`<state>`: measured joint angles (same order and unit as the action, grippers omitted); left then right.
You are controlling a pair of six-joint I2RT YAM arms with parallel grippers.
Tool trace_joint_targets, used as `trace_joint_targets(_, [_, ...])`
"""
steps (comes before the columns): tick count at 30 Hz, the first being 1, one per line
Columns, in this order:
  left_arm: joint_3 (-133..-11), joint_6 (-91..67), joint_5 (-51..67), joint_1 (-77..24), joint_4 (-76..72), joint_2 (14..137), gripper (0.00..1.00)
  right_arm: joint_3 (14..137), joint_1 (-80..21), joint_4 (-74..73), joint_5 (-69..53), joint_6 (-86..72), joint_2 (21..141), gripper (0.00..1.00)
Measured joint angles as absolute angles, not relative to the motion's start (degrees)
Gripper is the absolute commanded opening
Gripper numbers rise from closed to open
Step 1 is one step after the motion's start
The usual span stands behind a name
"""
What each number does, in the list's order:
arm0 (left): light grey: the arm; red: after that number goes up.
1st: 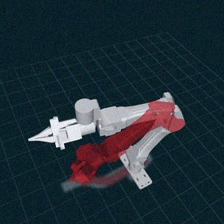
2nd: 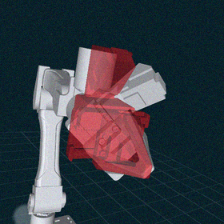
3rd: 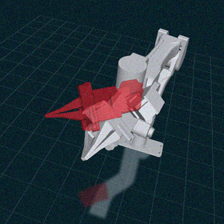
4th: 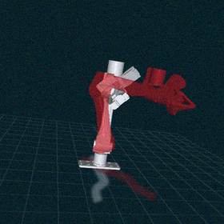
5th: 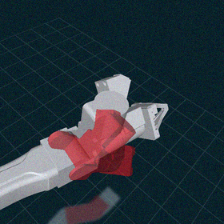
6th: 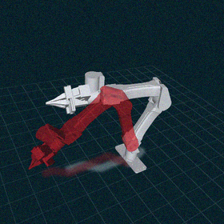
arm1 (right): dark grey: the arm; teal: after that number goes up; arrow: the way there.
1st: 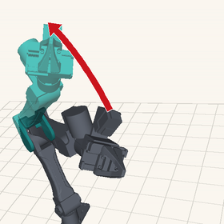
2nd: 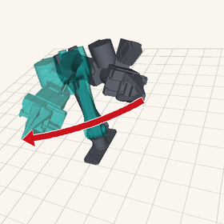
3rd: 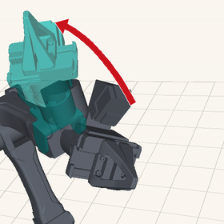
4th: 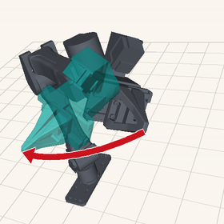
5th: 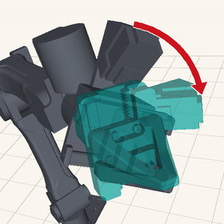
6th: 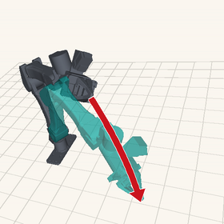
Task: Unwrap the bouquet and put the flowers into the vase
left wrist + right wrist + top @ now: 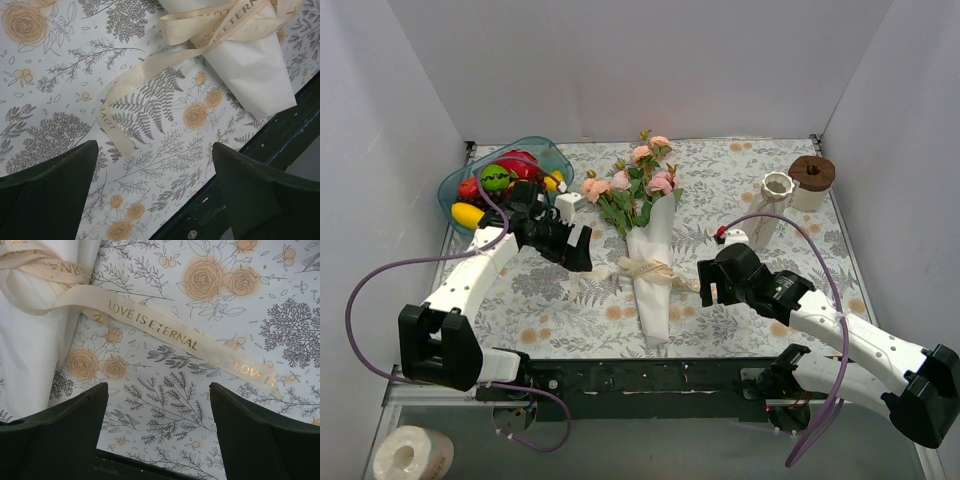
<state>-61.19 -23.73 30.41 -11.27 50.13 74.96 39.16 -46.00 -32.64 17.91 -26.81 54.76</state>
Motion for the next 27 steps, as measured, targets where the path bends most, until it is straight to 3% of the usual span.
trace_joint_targets(13, [-58.3, -19.6, 26.0, -26.0, 38.4, 90.0, 0.98, 35.6, -46.0, -28.4, 18.0, -29.5, 52.5, 0.84])
trace_joint_targets(22, [-58.5, -16.8, 23.6, -27.5, 30.6, 96.4, 0.98, 33.6, -46.0, -28.3, 18.0, -30.9, 50.3, 0.83])
trace_joint_targets(24, [-58.5, -16.2, 23.3, -28.1, 29.0, 96.5, 0.96, 33.6, -46.0, -28.3, 18.0, -31.0, 50.8, 0.82])
trace_joint_targets(27, [-58.6, -15.7, 23.2, -29.5, 27.2, 96.9, 0.83, 33.5, -46.0, -28.1, 18.0, -31.1, 51.7, 0.82])
